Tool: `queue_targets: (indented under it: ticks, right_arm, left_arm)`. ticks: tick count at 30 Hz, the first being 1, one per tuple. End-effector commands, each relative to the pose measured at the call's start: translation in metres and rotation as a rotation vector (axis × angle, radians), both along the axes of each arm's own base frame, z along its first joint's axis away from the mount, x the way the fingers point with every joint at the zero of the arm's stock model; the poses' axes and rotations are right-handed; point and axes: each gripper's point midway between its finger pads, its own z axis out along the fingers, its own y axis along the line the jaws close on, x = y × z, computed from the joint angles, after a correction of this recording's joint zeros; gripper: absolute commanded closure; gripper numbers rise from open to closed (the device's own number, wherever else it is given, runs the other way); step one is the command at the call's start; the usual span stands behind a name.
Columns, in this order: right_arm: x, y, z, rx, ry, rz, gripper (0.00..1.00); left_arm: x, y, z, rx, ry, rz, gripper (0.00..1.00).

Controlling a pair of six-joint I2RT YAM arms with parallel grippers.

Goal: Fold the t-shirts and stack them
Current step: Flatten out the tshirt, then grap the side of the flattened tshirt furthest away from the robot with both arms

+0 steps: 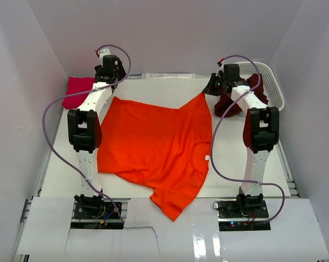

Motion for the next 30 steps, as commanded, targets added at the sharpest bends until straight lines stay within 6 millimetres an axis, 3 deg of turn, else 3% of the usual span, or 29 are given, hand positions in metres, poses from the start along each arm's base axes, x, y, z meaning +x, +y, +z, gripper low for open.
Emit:
queue_targets:
  ticks: [1,5,8,11,22,25,30]
  right_arm:
    - [0.024,-0.002,0.019,-0.005,-0.078,0.005,0.92]
    - [0.043,-0.004,0.021,-0.007,-0.089,0.011,0.92]
    - [0.048,-0.003,0.011,0.011,-0.068,0.016,0.92]
    - [0.052,0.002,0.010,0.036,-0.063,0.024,0.92]
    - [0.048,0.009,-0.009,0.078,-0.031,0.043,0.92]
    - [0.046,0.007,-0.013,0.066,-0.027,0.042,0.92]
    - [0.044,0.007,-0.016,0.065,-0.020,0.048,0.92]
  left_arm:
    - [-0.015,0.012,0.020,0.019,0.031,0.024,0.16]
    - [-0.031,0.016,-0.008,-0.017,0.100,0.008,0.16]
    - [-0.039,0.017,-0.024,-0.078,0.138,-0.022,0.16]
    - [-0.042,0.009,-0.038,-0.108,0.172,-0.070,0.16]
    - [-0.030,0.012,-0.078,-0.063,0.255,-0.107,0.16]
    - [-0.026,0.011,-0.091,-0.087,0.269,-0.097,0.22]
    - [-0.019,0.012,-0.096,-0.116,0.268,-0.088,0.28]
